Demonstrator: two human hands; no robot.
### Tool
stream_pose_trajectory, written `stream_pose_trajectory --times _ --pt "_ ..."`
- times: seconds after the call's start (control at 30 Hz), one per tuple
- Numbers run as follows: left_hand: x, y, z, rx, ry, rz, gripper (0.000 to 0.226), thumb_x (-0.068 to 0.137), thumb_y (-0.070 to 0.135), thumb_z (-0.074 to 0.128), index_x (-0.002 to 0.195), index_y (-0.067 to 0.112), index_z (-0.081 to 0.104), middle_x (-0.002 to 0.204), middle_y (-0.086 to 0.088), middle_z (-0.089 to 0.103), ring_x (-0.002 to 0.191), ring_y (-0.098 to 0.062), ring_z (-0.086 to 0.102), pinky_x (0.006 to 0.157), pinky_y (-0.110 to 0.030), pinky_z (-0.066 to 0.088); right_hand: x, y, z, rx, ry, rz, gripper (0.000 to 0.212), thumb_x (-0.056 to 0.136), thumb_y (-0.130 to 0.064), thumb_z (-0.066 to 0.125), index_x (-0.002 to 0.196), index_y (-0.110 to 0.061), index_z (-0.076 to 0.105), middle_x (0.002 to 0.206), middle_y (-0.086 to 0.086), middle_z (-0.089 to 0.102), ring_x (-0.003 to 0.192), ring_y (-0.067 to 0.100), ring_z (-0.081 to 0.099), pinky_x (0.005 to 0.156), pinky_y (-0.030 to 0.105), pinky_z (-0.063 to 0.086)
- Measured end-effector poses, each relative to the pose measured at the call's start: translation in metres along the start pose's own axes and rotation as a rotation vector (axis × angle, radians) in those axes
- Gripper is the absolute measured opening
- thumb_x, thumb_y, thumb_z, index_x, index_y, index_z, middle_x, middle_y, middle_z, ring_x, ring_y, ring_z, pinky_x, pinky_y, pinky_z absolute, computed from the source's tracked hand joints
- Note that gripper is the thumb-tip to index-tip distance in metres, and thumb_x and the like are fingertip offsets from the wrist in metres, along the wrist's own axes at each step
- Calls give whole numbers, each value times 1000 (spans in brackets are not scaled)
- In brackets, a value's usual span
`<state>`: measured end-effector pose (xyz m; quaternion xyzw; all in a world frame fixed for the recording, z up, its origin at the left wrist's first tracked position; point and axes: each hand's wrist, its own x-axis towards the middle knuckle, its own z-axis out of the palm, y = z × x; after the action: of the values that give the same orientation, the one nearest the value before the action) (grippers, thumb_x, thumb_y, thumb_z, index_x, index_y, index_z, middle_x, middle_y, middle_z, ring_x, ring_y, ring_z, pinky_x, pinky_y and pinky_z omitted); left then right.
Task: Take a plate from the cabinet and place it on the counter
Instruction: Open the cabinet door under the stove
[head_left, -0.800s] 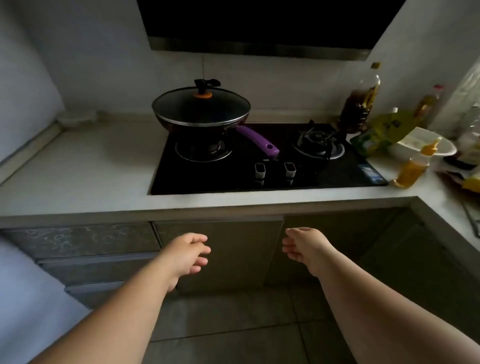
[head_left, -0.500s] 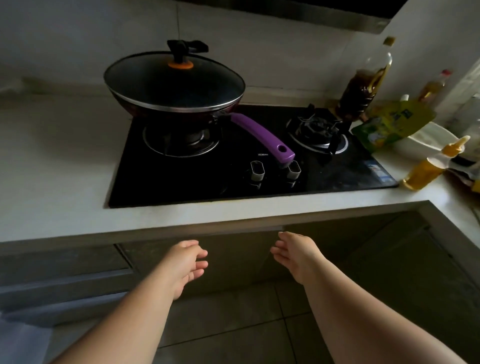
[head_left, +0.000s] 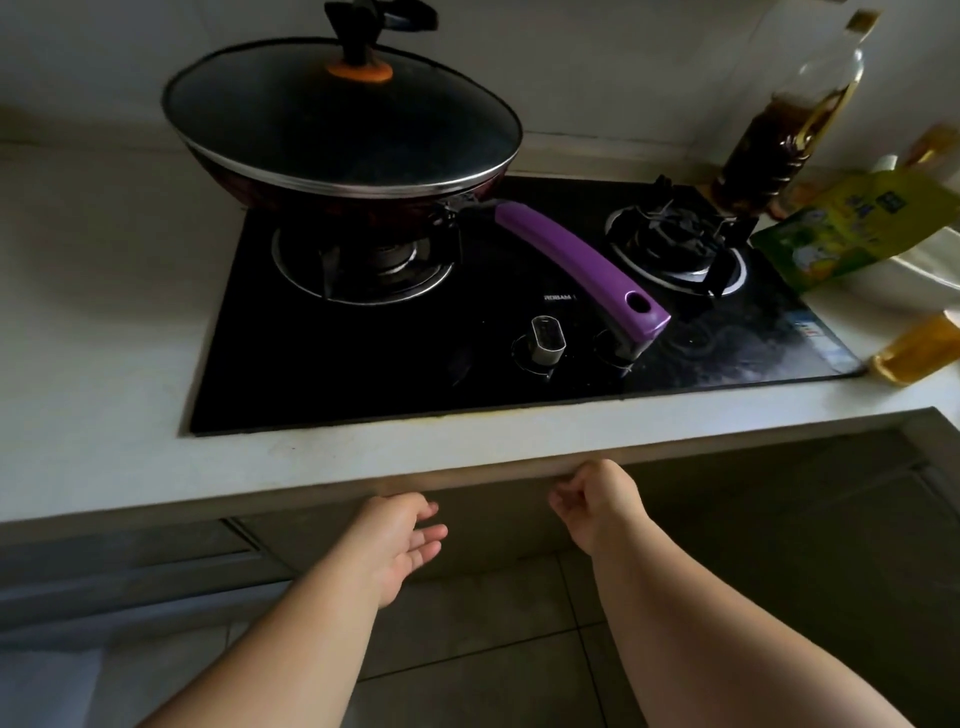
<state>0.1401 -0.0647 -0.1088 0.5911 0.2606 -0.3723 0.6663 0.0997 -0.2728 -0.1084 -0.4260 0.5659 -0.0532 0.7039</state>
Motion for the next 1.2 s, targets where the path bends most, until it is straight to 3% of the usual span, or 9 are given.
stream_pose_trajectory --times 0.23,0.33,0.53,0.7,0.87,0.97,1.03,1.1,1.2 --pt "0 -2 -1 -62 -33 34 14 88 1 46 90 12 54 105 -9 62 92 -24 64 68 -33 53 -9 4 -1 136 -92 2 35 76 14 35 87 -8 60 95 11 64 81 21 63 69 28 50" --pt "-2 -5 -1 -80 -44 55 16 88 1 45 93 14 54 105 -8 62 93 -24 64 67 -33 53 -14 8 -12 161 -182 -8 33 82 8 36 99 -10 58 103 12 66 91 22 65 84 34 50" --pt "-10 -29 12 -93 -91 31 20 90 4 46 108 7 52 109 -13 60 94 -26 63 72 -36 53 -23 39 -48 45 -116 81 45 89 -55 44 99 -13 59 94 6 73 91 22 68 86 42 43" --pt "-28 -58 28 -104 -110 7 23 92 9 46 114 5 51 111 -15 59 96 -27 63 79 -40 53 -48 56 -80 -311 -35 162 34 88 -34 44 88 -7 64 83 8 74 78 24 69 79 40 41" --pt "-59 -101 37 -131 -113 13 22 91 12 45 111 6 52 111 -13 58 95 -25 61 86 -41 49 -83 60 -114 -876 -128 185 47 90 -47 44 91 -4 63 82 11 71 61 23 68 33 18 47" --pt "-78 -124 36 -125 -82 13 25 89 12 49 113 5 52 110 -13 58 95 -27 61 84 -44 51 -95 75 -126 -1108 -154 165 59 83 -60 48 87 -3 60 79 12 66 71 27 66 72 35 60" --pt "-93 -138 30 -101 -58 12 19 87 12 52 105 6 54 105 -13 58 93 -29 63 78 -45 54 -103 92 -133 -1300 -154 14 62 86 -61 43 114 -7 54 103 13 62 86 26 60 87 35 52" --pt "-105 -146 21 -68 -50 17 12 87 10 54 98 8 54 101 -12 56 91 -31 63 77 -47 55 -113 105 -133 -1415 -257 -264 50 96 -42 40 136 -13 39 132 13 51 111 28 55 93 33 43" --pt "-121 -154 2 -48 -52 22 19 88 10 54 107 8 54 105 -12 56 94 -30 62 80 -48 54 -134 123 -122 -1405 -400 -369 44 95 -14 47 138 -4 39 140 17 46 127 31 46 101 33 41"
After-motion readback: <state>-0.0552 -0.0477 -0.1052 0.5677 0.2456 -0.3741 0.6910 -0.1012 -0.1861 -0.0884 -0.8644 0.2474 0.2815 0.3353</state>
